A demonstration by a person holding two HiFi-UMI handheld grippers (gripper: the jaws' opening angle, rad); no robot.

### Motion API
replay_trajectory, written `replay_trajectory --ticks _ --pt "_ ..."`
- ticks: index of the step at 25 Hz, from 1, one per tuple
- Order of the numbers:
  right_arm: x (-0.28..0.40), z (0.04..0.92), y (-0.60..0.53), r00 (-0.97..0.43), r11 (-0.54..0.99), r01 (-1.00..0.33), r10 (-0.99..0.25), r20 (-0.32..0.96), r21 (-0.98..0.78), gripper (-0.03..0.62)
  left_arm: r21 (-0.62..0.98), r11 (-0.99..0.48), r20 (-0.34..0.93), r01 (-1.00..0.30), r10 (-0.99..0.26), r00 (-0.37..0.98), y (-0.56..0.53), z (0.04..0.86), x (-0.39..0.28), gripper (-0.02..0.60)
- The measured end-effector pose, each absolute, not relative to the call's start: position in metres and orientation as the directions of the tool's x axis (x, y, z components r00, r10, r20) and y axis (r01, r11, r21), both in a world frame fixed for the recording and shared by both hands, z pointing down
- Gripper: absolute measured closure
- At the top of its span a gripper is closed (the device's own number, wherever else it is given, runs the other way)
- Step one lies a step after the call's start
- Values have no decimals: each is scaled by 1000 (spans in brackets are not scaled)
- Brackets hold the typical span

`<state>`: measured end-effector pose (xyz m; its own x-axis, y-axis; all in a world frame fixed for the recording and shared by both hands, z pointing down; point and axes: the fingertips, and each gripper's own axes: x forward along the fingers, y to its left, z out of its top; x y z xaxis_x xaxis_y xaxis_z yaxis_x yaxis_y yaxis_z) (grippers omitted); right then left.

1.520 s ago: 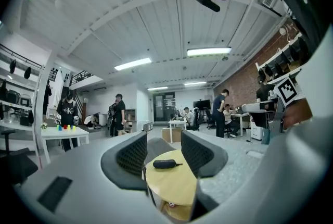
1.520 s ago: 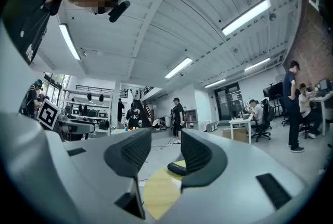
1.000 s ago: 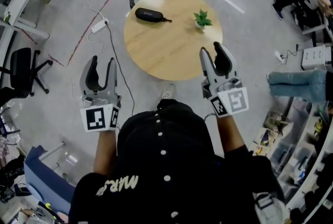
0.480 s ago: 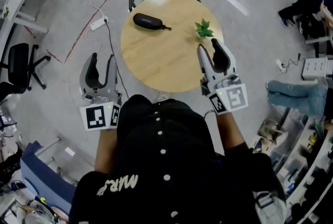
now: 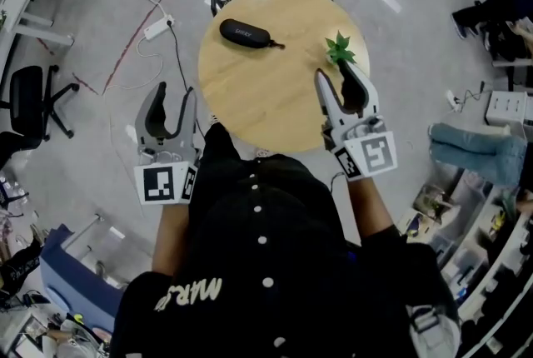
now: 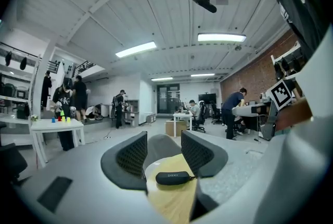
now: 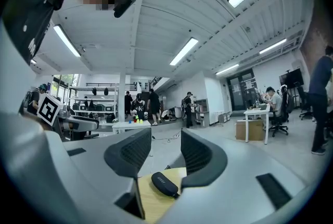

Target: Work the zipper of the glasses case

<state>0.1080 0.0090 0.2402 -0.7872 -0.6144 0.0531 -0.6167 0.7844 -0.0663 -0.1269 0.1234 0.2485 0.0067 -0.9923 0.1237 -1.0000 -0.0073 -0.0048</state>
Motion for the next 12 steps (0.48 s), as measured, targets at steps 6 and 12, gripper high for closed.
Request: replay_trajectory --ticks 6,12 --pt "81 273 -16 -765 765 -640 -628 142 -67 421 -74 -209 258 -975 -948 183 66 283 -142 393" --pt "66 337 -39 -734 760 -649 -618 284 -23 418 -64 -412 391 -909 -848 357 17 346 -127 393"
